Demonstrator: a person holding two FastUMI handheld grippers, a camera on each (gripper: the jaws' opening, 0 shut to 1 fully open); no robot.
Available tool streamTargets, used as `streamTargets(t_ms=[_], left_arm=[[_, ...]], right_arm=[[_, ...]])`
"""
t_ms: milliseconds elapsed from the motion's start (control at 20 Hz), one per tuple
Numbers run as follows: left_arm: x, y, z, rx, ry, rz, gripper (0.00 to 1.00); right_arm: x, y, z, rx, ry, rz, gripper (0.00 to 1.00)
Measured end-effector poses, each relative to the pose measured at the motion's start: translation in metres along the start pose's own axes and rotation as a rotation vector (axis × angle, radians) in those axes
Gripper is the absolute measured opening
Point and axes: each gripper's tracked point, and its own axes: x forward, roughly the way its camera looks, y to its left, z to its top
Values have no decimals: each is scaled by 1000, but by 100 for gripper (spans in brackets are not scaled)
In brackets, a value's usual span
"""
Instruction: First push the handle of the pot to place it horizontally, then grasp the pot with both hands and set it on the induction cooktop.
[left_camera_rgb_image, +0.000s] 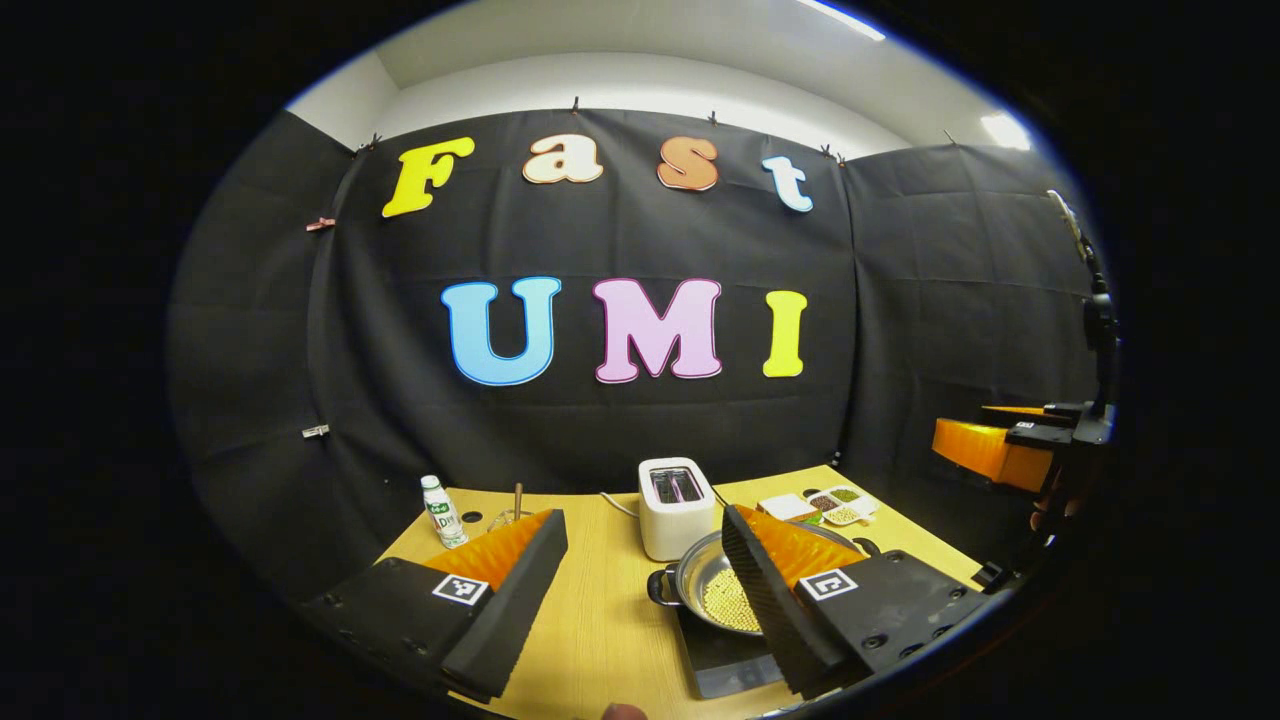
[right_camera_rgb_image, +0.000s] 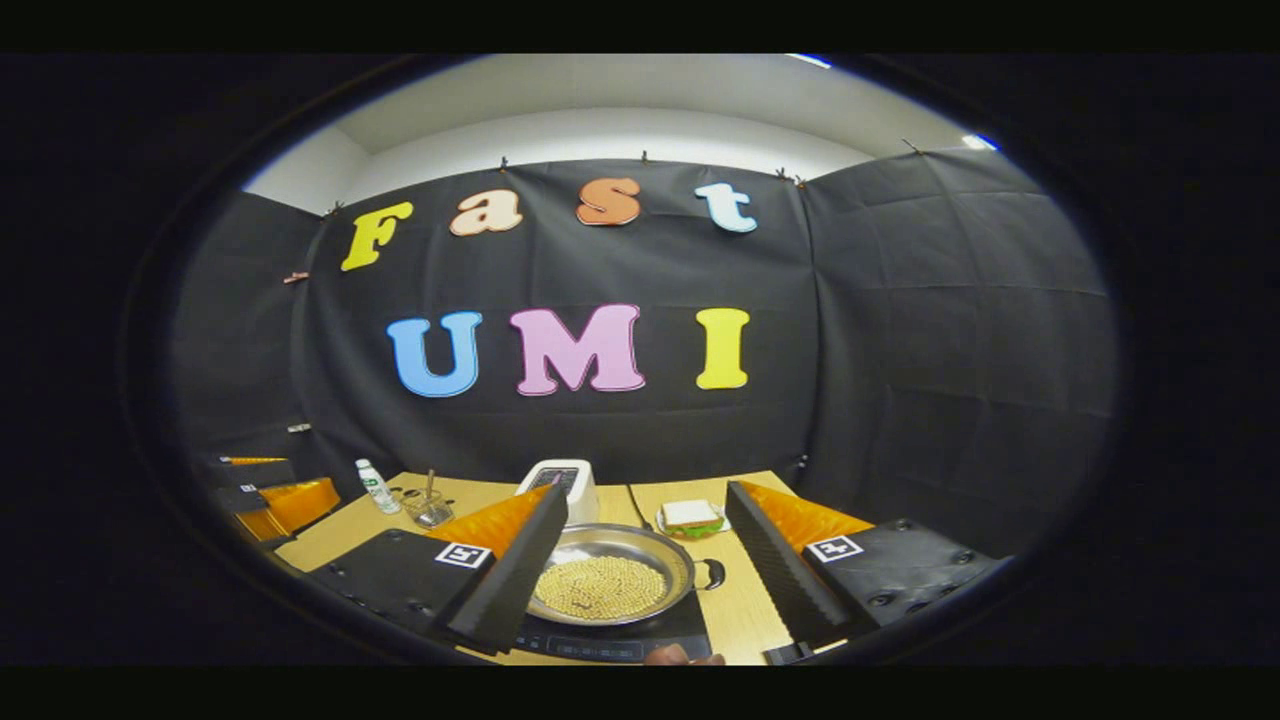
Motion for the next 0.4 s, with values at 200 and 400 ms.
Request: streamTargets(t_ms=[200, 400], left_arm=[[3, 1, -2, -21, 8, 0, 97], [7, 2, -9, -25, 29, 0, 97]], right_arm=[[2, 2, 1, -1, 0, 0, 98], [3, 0, -2, 4, 5, -5, 99]])
